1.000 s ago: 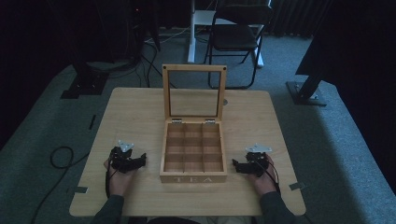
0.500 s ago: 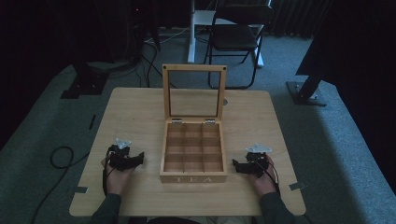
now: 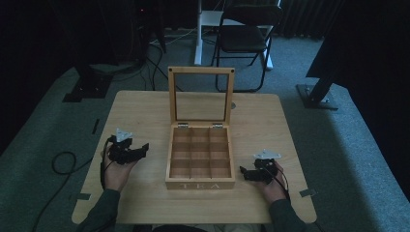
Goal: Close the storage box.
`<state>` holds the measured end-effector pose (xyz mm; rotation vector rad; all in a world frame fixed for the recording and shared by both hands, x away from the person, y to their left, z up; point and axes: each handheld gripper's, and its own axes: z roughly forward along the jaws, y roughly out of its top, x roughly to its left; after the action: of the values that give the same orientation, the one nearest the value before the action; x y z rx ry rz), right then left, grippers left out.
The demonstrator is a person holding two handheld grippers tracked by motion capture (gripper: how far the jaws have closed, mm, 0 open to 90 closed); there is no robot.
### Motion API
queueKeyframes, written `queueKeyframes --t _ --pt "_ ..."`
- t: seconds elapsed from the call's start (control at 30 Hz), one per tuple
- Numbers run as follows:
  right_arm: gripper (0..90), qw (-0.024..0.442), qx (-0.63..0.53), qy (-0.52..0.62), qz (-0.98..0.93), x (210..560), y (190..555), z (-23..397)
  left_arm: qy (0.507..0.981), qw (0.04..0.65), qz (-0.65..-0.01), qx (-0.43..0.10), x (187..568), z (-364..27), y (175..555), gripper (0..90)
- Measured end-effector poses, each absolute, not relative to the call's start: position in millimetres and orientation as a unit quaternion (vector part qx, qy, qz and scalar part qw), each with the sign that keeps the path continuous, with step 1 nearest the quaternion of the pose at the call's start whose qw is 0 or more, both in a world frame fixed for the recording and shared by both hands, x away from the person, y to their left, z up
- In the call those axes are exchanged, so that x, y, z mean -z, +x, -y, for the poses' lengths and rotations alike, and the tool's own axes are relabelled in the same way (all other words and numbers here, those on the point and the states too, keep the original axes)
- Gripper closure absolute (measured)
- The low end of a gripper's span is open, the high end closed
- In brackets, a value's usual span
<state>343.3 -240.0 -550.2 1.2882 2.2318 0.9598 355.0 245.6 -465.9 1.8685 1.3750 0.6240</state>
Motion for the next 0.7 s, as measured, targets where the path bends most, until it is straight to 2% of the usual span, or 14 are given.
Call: queueKeyframes --t 0.7 --pt "13.4 0.194 -0.343 0.459 -0.796 550.1 343.0 239.8 0.721 0.39 -0.512 -0.255 425.5 -243.0 379.2 28.0"
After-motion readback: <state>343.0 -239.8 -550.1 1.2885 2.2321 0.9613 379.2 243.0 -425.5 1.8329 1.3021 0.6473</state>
